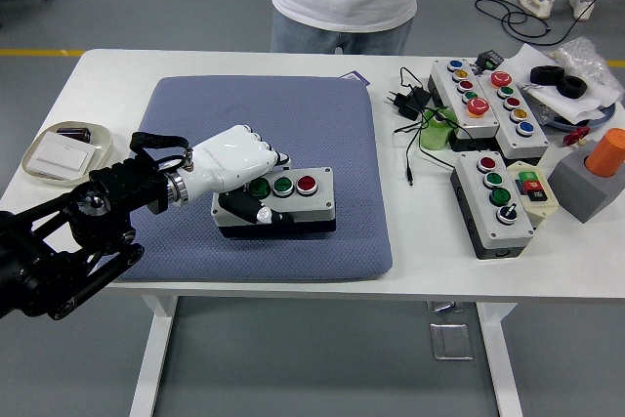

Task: Pick up the button,place it on the desk,press the button,press the button

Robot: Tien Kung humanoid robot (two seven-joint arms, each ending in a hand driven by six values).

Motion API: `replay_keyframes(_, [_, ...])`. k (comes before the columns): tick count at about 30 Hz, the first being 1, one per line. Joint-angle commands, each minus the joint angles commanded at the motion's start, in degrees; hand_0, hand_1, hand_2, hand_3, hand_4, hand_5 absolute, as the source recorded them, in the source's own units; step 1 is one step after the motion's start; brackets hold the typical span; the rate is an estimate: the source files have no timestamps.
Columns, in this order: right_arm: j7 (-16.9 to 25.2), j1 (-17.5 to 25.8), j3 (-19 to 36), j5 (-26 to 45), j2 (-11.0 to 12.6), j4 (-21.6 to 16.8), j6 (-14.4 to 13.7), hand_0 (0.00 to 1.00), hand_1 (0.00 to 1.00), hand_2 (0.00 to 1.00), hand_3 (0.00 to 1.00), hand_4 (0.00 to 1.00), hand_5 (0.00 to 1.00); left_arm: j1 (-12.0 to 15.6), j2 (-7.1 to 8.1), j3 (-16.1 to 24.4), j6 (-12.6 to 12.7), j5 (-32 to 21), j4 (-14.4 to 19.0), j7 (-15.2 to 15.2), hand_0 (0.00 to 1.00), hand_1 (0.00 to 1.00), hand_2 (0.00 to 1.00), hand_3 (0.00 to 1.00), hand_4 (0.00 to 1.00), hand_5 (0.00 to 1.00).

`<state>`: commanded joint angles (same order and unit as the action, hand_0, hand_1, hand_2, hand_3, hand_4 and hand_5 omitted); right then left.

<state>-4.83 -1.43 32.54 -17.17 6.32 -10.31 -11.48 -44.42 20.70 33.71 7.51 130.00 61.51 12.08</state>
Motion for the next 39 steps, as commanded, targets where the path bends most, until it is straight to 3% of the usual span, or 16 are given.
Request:
replay_keyframes(8, [0.23,-0.19,-0.39,0.56,0.1,0.0,-0.09,0.704,0.657,0.689,0.603,0.319,0.088,-0.55,-0.03,0.06,-0.97,0.0,-2.91,-0.27,0.361,0.341,0.287,0.396,0.701,0.002])
replay_keyframes(12, [0.33,-0.46,-0.29,0.83,0.08,0.0,-0.07,0.704,0.657,0.689,0.603,0.319,0.088,-0.59,-0.24,2.29,-1.68,0.0,-2.73,-0.94,0.361,0.341,0.287,0.396,0.701,0.002])
replay_keyframes(13, [0.3,-0.59,-0.09,0.68,0.09,0.0,-0.08,0.7,0.657,0.689,0.604,0.319,0.087,-0.72,-0.13,2.58,-1.82,0.0,-2.44,-1.0,0.394,0.451,0.437,0.541,0.596,0.074])
replay_keyframes(18, [0.45,-1.85,-0.72,0.91,0.28,0.0,0.05,0.7,0.657,0.689,0.604,0.319,0.087,-1.77,0.26,3.78,-2.71,0.0,-2.06,-0.99,0.394,0.451,0.437,0.541,0.596,0.074])
replay_keyframes(19, [0.45,-2.05,-0.84,1.07,0.27,0.0,0.01,0.7,0.656,0.689,0.604,0.319,0.087,-1.87,0.26,4.0,-3.1,0.0,-2.11,-0.9,0.425,0.574,0.618,0.721,0.875,0.266])
replay_keyframes(24, [0.84,-2.65,-1.12,1.86,0.33,0.0,-0.16,0.7,0.656,0.689,0.604,0.319,0.087,-2.65,0.48,2.84,-3.69,0.0,-2.01,-0.53,0.425,0.574,0.618,0.721,0.875,0.266])
replay_keyframes(25, [0.69,-2.99,-0.65,0.99,0.34,0.0,-0.22,0.697,0.654,0.682,0.602,0.319,0.087,-2.99,0.44,2.46,-3.93,0.0,-2.23,-0.47,0.458,0.636,0.687,0.734,0.902,0.295])
replay_keyframes(26, [0.67,-3.08,-0.94,1.21,0.34,0.0,-0.27,0.697,0.654,0.682,0.602,0.319,0.087,-3.1,0.44,2.2,-3.98,0.0,-2.38,-0.42,0.458,0.636,0.687,0.734,0.902,0.295])
replay_keyframes(33, [1.0,-2.92,-1.28,2.27,0.36,0.0,-0.4,0.693,0.653,0.682,0.602,0.32,0.087,-3.08,1.43,0.74,-4.34,0.0,-2.17,0.03,0.474,0.653,0.704,0.738,0.918,0.311])
replay_keyframes(39, [0.94,-2.64,-1.07,2.19,0.28,0.0,-0.46,0.694,0.651,0.682,0.601,0.32,0.087,-2.63,1.25,-0.04,-5.81,0.0,-2.13,0.18,0.504,0.686,0.746,0.755,0.954,0.338])
